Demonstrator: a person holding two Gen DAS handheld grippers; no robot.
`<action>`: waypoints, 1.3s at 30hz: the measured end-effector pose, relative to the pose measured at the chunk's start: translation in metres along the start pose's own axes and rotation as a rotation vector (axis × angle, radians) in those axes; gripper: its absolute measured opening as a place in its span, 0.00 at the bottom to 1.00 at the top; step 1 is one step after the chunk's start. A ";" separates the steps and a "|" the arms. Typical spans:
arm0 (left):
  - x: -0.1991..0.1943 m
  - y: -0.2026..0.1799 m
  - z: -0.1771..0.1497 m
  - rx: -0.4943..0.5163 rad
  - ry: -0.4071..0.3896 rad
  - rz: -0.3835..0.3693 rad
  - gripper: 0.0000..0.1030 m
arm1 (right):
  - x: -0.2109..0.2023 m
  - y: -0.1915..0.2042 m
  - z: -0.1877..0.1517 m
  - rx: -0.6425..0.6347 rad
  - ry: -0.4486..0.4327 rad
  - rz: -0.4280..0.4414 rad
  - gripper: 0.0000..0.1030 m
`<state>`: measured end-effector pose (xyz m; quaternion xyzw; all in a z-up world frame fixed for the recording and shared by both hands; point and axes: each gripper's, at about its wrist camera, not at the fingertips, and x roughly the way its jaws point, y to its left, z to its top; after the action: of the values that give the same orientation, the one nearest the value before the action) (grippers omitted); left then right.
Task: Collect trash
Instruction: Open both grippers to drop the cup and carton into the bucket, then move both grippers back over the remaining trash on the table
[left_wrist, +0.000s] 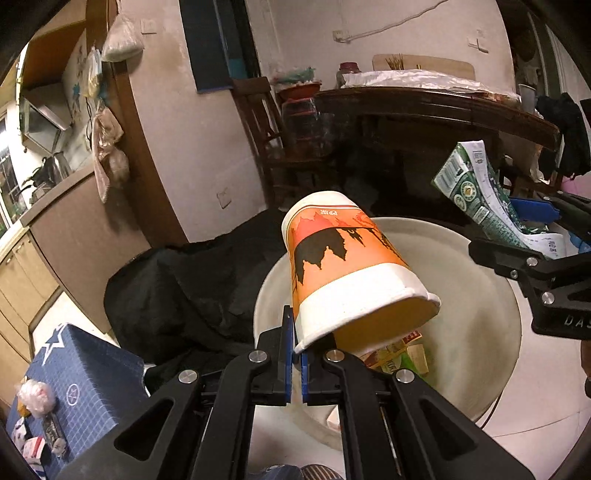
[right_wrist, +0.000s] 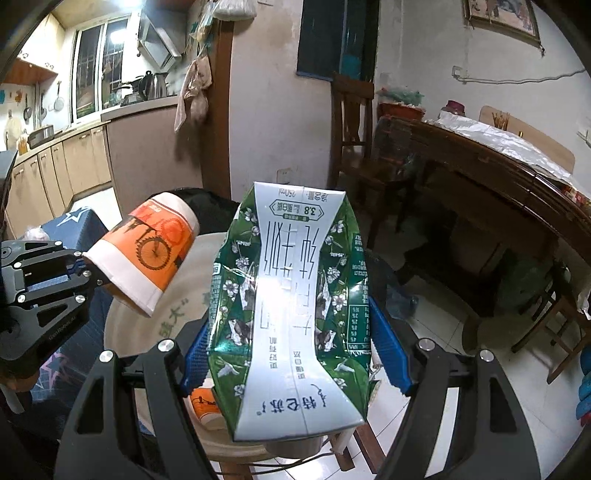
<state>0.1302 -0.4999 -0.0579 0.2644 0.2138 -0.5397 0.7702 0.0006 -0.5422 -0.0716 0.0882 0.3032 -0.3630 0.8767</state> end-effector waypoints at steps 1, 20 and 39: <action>0.003 -0.001 0.000 0.000 0.002 -0.004 0.04 | 0.002 -0.001 0.002 0.003 0.002 0.002 0.70; 0.011 0.006 -0.001 -0.018 0.003 0.017 0.22 | 0.026 -0.013 -0.002 0.045 0.045 0.037 0.72; -0.024 0.030 -0.018 -0.083 -0.024 0.066 0.22 | 0.008 0.020 0.002 0.010 -0.004 0.060 0.72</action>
<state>0.1497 -0.4630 -0.0518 0.2325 0.2179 -0.5077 0.8005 0.0200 -0.5330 -0.0762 0.1010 0.2969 -0.3383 0.8872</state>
